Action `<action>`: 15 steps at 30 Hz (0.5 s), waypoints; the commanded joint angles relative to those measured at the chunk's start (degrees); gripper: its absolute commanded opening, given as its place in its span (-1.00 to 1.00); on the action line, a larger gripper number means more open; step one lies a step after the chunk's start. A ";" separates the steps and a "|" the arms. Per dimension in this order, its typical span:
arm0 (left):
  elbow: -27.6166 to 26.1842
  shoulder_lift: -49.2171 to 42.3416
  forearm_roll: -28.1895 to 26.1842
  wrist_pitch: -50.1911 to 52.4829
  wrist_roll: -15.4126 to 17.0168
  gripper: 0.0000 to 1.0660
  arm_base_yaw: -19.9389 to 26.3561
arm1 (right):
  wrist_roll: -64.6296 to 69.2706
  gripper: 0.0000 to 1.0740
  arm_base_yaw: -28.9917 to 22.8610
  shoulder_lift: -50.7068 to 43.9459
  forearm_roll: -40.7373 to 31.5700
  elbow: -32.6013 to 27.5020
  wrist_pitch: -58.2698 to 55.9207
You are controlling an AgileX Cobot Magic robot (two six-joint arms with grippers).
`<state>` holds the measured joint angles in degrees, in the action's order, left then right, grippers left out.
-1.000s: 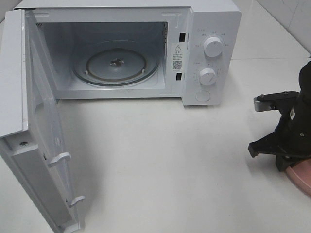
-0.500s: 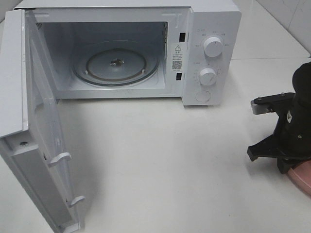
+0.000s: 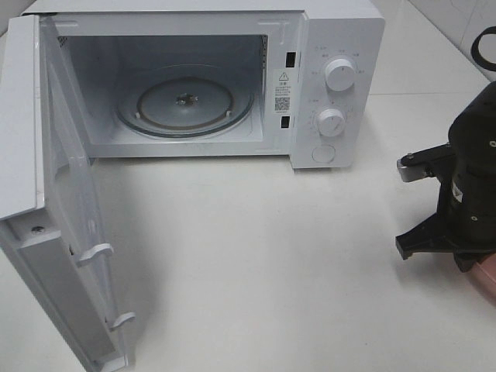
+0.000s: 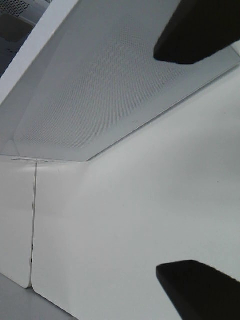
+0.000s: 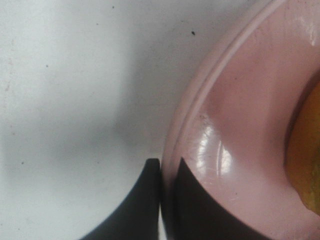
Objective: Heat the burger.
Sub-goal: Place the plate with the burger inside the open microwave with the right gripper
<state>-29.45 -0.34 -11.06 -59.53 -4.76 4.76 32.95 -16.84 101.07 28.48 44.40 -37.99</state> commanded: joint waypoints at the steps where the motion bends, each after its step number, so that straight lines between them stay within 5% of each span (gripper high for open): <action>1: 0.17 -1.15 0.06 0.46 -0.06 0.88 -0.11 | 2.06 -1.00 -1.26 -1.15 4.01 -0.11 -3.44; 15: 0.17 -1.15 0.06 0.46 -0.06 0.88 -0.11 | 3.90 -1.00 -3.32 -5.73 6.53 -0.11 -7.79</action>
<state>-29.45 -0.34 -11.06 -59.53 -4.76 4.76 37.07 -20.00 96.54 32.26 44.40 -43.03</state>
